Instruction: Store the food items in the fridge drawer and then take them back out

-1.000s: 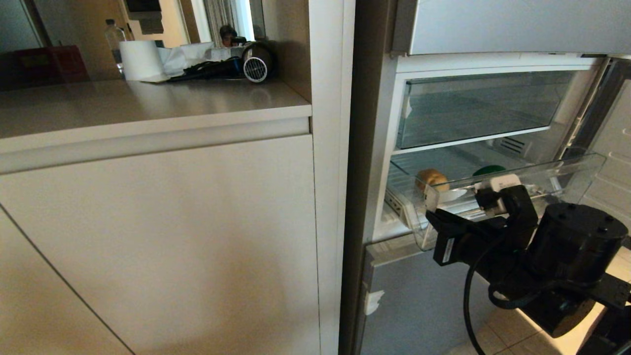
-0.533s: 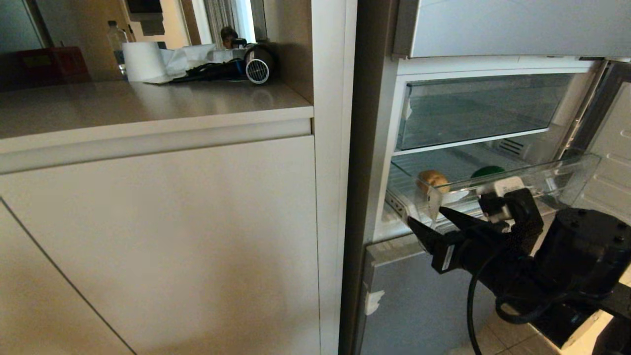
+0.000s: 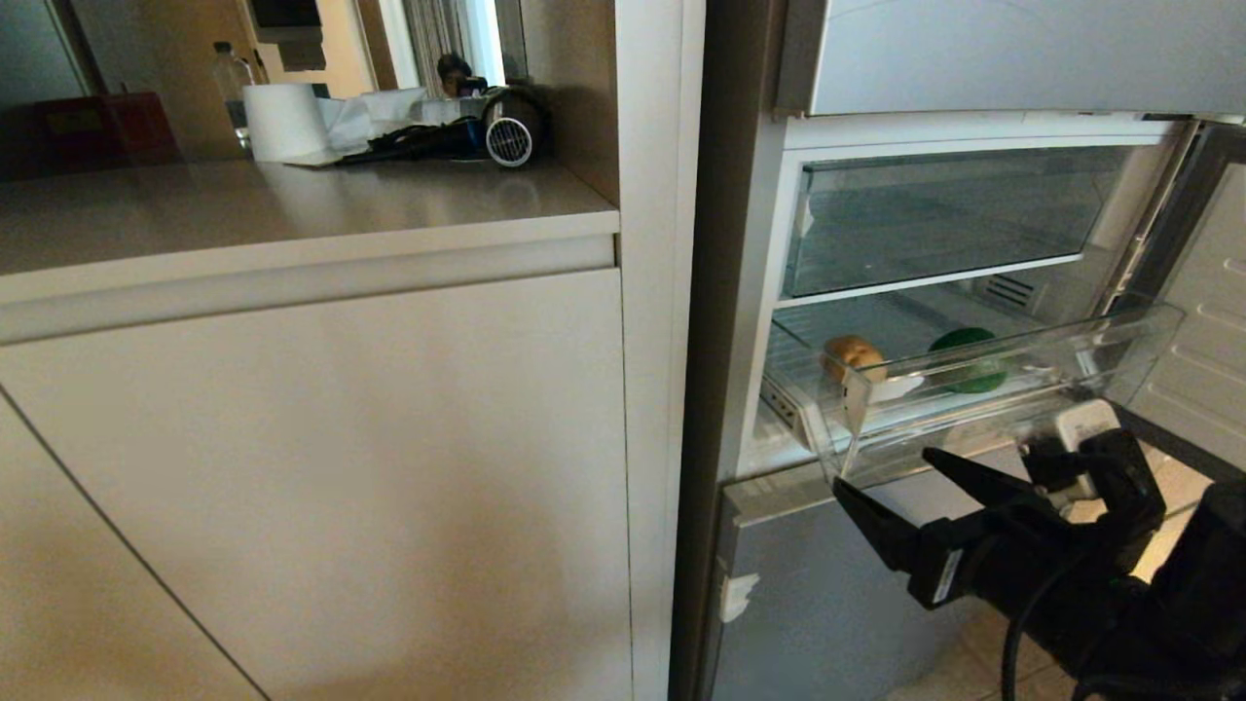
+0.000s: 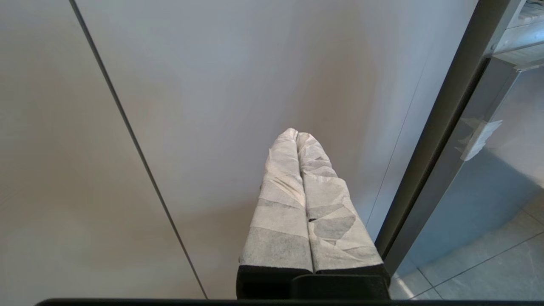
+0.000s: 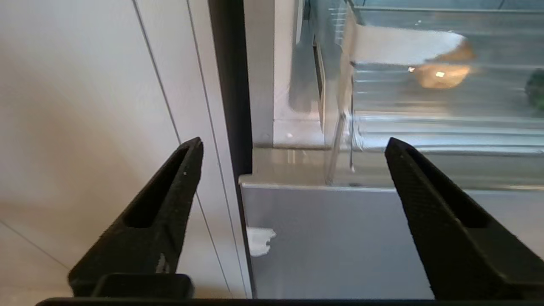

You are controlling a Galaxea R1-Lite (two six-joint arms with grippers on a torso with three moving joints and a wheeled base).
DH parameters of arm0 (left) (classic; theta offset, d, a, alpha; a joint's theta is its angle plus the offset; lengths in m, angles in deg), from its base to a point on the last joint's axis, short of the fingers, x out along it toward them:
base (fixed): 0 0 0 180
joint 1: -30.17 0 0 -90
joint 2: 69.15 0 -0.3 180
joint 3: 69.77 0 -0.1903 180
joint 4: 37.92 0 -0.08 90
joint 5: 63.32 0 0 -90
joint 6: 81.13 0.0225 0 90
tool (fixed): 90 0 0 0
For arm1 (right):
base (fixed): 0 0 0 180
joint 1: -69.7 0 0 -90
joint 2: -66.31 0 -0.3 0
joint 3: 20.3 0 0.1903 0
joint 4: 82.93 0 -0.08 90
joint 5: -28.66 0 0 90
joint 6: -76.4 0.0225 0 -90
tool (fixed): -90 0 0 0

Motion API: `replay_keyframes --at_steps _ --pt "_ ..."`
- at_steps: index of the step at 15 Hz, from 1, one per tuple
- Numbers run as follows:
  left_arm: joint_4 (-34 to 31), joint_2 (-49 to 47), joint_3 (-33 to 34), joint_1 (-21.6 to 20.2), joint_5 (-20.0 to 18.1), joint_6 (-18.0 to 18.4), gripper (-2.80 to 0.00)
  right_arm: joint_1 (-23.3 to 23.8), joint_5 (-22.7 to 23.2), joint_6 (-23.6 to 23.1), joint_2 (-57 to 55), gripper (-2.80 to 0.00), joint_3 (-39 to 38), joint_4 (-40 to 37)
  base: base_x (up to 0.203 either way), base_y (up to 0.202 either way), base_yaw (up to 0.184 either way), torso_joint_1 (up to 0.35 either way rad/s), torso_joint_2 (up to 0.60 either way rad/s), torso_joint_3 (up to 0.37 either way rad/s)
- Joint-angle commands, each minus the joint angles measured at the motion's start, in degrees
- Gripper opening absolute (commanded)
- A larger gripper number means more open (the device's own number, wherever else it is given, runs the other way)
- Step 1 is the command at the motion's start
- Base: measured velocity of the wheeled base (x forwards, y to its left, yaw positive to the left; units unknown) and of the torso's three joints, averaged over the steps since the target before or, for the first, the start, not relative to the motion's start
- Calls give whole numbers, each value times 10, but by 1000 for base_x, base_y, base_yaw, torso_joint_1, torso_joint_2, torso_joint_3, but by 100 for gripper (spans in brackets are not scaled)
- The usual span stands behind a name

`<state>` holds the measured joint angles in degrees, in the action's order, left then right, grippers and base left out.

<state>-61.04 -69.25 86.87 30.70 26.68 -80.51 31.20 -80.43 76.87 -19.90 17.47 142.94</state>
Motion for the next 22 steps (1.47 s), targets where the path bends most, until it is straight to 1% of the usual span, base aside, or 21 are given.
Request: replay_keyframes --at_steps 1,2,3,5,7,8,9,10,11,12,13,14,15,17,18,19,20,21,22 --pt "0 -1 0 0 0 0 -280 -1 -2 0 40 0 -24 4 0 0 0 0 0 0" --pt "0 -1 0 0 0 0 -280 -1 -2 0 60 -251 -34 4 0 0 0 0 0 0" --pt "0 -1 0 0 0 0 -280 -1 -2 0 83 -280 -44 4 0 0 0 0 0 0" --pt "0 -1 0 0 0 0 -280 0 -5 0 131 -280 -61 3 0 0 0 0 0 0" --pt "0 -1 0 0 0 0 -280 3 -13 1 202 -280 -83 3 0 0 0 0 0 0" --pt "0 -1 0 0 0 0 -280 14 -16 3 247 -280 -92 0 0 0 0 0 0 0" --pt "0 -1 0 0 0 0 -280 42 -18 5 296 -280 -99 -10 0 0 0 0 0 0" --pt "0 -1 0 0 0 0 -280 79 -20 5 343 -280 -102 -32 0 0 0 0 0 0" --pt "0 -1 0 0 0 0 -280 125 -21 3 392 -280 -103 -72 0 0 0 0 0 0" --pt "0 -1 0 0 0 0 -280 191 -21 1 431 -280 -103 -117 0 0 0 0 0 0" --pt "0 -1 0 0 0 0 -280 270 -20 0 470 -280 -104 -166 0 0 0 0 0 0" --pt "0 -1 0 0 0 0 -280 334 -14 -3 522 -280 -106 -224 0 0 0 0 0 0" --pt "0 -1 0 0 0 0 -280 375 3 -6 590 -280 -108 -291 0 0 0 0 0 0" --pt "0 -1 0 0 0 -4 -280 417 53 -8 684 -280 -130 -406 0 0 0 0 0 0" --pt "0 -1 0 0 0 -4 -280 437 99 -8 704 -280 -143 -490 0 0 0 0 0 0" --pt "0 -1 0 0 0 -4 -280 449 180 -8 705 -280 -152 -550 0 0 0 0 0 0" --pt "0 -1 0 0 0 -4 -280 453 228 -10 703 -280 -154 -604 0 0 0 0 0 0" --pt "0 -1 0 0 0 -4 -280 443 236 -12 702 -280 -145 -653 0 0 0 0 0 0" --pt "0 -1 0 0 0 -4 -280 438 239 -15 701 -280 -140 -661 0 0 0 0 0 0"
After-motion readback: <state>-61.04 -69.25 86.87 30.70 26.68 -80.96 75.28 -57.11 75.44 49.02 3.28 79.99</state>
